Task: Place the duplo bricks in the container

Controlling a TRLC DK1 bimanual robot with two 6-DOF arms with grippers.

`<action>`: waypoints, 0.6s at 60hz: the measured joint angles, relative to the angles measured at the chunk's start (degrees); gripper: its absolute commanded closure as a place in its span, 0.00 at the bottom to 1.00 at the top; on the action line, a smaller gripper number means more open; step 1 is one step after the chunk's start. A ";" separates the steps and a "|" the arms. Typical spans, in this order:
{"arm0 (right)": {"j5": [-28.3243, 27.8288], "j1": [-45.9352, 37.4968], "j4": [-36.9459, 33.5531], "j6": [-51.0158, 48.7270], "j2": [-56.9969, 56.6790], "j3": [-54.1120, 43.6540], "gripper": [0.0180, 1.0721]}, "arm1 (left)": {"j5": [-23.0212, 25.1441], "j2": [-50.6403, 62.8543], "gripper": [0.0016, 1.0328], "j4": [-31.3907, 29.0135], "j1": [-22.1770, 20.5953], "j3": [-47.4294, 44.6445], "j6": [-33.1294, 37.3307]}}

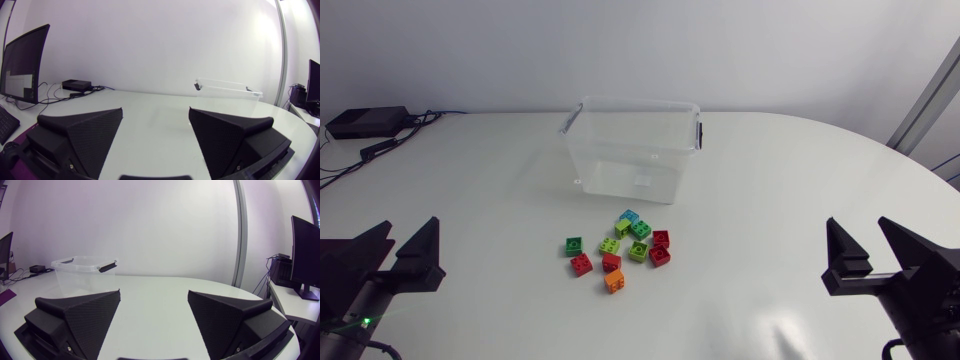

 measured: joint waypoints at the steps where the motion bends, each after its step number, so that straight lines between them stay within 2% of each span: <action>1: 0.00 0.00 0.00 0.00 0.00 0.00 0.07 | 0.00 0.00 0.11 0.00 0.00 0.00 0.00; 36: -0.02 0.83 0.00 0.00 -0.02 0.00 0.07 | -0.02 0.00 0.11 0.00 0.00 0.00 0.04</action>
